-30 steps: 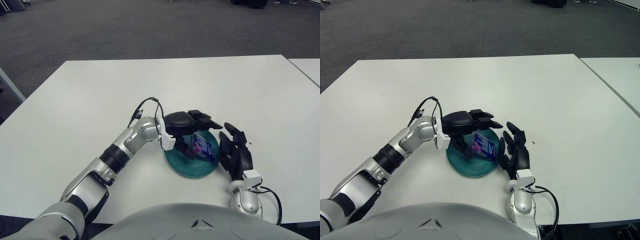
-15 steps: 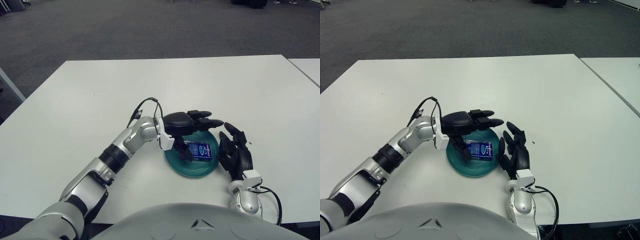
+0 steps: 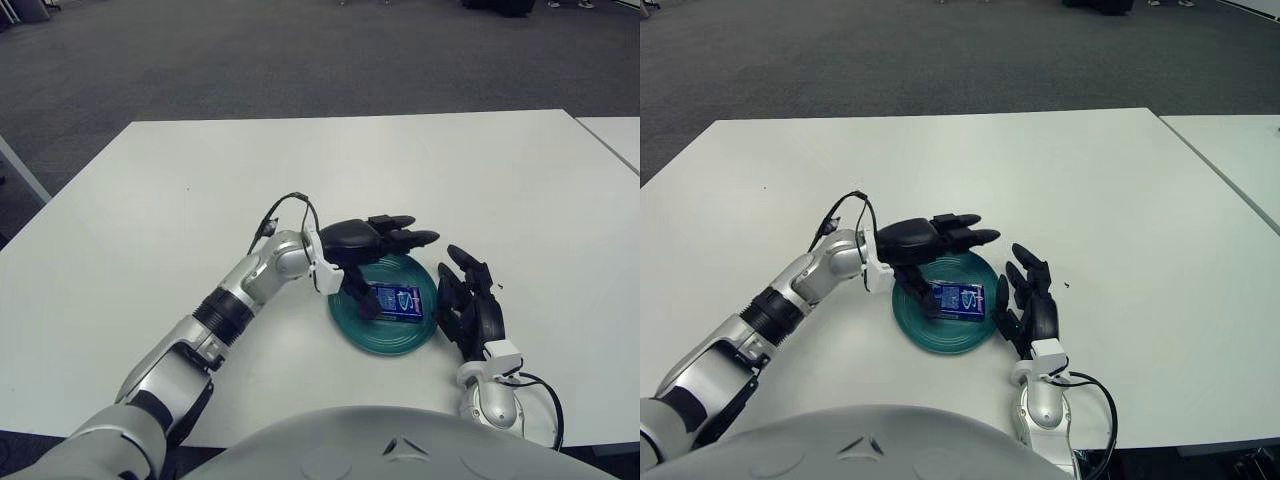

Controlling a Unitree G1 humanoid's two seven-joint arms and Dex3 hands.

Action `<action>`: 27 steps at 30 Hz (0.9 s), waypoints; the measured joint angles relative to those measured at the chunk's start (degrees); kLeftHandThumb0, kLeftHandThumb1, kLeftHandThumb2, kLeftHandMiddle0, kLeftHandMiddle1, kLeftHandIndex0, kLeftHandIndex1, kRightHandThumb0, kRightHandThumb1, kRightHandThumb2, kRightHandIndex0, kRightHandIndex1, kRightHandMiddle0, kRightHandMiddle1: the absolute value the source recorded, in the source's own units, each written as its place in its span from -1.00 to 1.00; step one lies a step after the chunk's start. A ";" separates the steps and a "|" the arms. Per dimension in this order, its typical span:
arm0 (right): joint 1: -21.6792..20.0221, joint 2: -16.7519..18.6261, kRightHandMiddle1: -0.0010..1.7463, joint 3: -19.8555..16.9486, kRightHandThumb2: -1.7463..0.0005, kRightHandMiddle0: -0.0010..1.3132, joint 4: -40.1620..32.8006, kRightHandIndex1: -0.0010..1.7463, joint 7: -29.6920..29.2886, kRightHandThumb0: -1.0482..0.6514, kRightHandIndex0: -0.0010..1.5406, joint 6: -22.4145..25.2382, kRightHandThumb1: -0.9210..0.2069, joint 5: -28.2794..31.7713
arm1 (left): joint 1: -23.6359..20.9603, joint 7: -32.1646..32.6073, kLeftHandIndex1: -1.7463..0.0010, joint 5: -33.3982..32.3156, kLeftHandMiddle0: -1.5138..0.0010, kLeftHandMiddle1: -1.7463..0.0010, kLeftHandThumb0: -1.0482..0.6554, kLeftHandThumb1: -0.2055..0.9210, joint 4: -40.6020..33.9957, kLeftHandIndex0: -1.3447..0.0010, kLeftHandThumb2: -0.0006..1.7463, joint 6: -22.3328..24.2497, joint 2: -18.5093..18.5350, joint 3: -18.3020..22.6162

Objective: Put the gum into the plate.

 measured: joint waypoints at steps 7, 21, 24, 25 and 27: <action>0.03 0.02 -0.06 0.03 0.09 -1.00 -0.28 -0.75 -0.02 -0.58 -0.48 -0.01 -1.00 -0.05 | 6.91 6.39 0.95 -5.68 0.94 0.97 -1.00 1.00 -3.27 0.91 -0.56 9.55 -3.78 7.23; 0.08 -0.29 -0.01 -0.23 0.13 -1.00 -0.93 -0.73 0.26 -0.62 -0.46 0.87 -1.00 0.00 | 21.24 13.59 -0.40 -25.90 0.47 0.59 -0.89 1.00 -3.20 0.85 -0.01 15.00 -16.06 19.62; 0.08 -0.30 0.00 -0.23 0.13 -1.00 -1.12 -0.72 0.44 -0.62 -0.46 1.11 -1.00 0.00 | 21.22 13.59 -0.46 -27.53 0.50 0.44 -0.87 1.00 -2.51 0.75 0.00 13.76 -16.61 21.18; 0.08 -0.30 0.00 -0.24 0.13 -1.00 -1.17 -0.72 0.49 -0.62 -0.46 1.17 -1.00 0.00 | 21.22 13.57 -0.47 -28.30 0.49 0.41 -0.87 1.00 -2.42 0.73 0.00 13.39 -16.82 21.64; 0.09 -0.30 0.01 -0.24 0.13 -1.00 -1.29 -0.72 0.59 -0.63 -0.46 1.35 -1.00 0.00 | 21.28 13.44 -0.48 -29.59 0.46 0.34 -0.85 1.00 -2.42 0.66 0.02 13.01 -17.20 22.36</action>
